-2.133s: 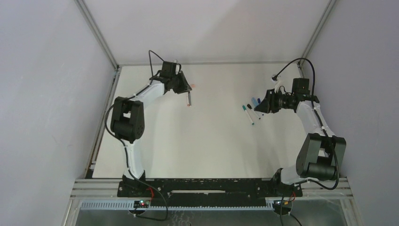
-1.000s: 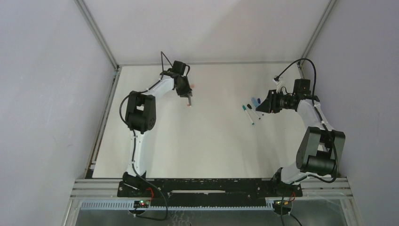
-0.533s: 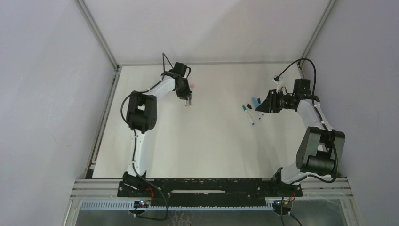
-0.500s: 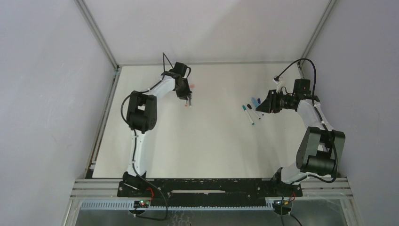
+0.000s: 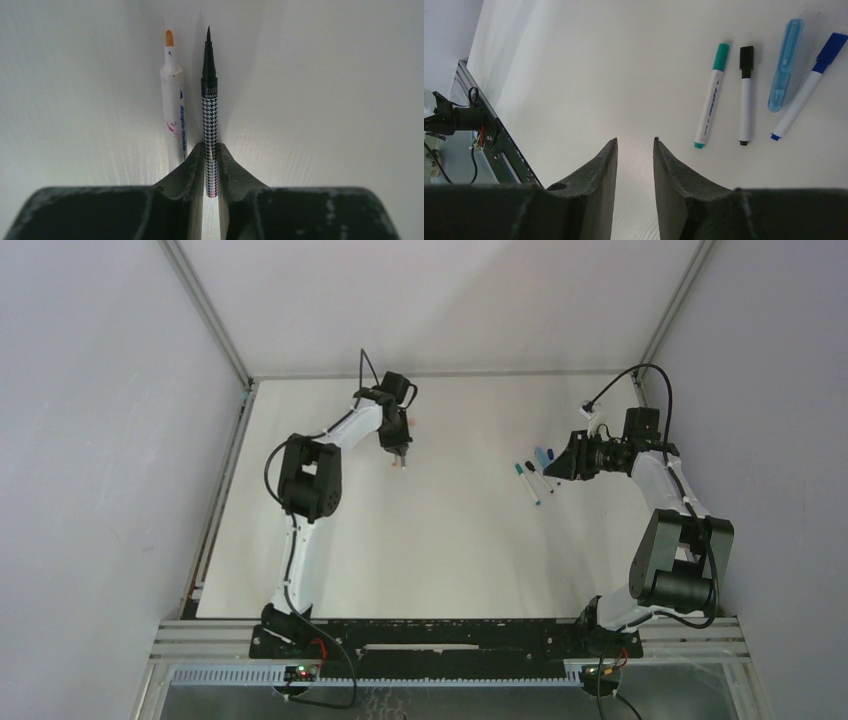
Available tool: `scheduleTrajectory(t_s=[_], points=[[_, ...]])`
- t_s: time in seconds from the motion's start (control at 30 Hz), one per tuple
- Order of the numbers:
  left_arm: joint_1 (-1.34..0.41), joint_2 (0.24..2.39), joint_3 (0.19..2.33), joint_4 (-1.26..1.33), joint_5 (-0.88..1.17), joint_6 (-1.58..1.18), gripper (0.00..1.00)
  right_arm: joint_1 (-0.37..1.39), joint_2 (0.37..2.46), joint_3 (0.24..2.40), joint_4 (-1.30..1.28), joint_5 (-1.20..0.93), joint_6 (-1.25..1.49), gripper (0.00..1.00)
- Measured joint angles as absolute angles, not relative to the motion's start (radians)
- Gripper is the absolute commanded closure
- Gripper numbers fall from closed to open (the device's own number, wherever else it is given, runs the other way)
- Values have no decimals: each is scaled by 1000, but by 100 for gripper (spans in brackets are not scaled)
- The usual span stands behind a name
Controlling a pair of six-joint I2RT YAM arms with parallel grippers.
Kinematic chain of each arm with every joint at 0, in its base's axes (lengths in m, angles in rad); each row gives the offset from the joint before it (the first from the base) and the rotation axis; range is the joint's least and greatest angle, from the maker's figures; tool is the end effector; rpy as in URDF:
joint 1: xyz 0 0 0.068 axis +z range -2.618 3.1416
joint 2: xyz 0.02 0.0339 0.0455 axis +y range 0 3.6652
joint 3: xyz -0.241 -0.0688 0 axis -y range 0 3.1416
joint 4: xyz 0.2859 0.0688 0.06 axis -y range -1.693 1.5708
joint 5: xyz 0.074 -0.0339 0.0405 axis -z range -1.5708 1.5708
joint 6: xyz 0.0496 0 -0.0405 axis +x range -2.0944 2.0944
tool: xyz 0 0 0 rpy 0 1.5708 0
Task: Insert the pens into the pen caps
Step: Pick up the pen from the center of the board.
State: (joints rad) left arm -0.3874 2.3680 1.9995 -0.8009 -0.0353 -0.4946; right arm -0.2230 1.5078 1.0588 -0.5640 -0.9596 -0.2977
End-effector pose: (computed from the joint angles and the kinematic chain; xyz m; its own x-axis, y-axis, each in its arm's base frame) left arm 0.4905 -0.1982 0.1211 -0.9233 -0.1356 -0.3593 -0.0835 0.9841 -0.1569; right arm 0.3432 -0.0362 0.1970 -0.7042 -0.0129 -0.7098 -0.5255 0.6817 0.5090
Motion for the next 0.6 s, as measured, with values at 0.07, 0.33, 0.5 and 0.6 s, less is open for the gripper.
scheduleTrajectory(t_s=[0.07,0.33,0.5,0.6], points=[[-393,2368,2001,-810,-42,-488,83,-223,1508,1059,-564,-961,-298,61],[-402,2368,2001,-823,-37,-463,81,-223,1507,1059,-564,-973,-298,61],[-406,2351,1971,-821,-23,-451,80,-223,1507,1059,-564,-979,-298,61],[-413,2335,1943,-818,-24,-443,84,-223,1507,1059,-564,-984,-298,61]])
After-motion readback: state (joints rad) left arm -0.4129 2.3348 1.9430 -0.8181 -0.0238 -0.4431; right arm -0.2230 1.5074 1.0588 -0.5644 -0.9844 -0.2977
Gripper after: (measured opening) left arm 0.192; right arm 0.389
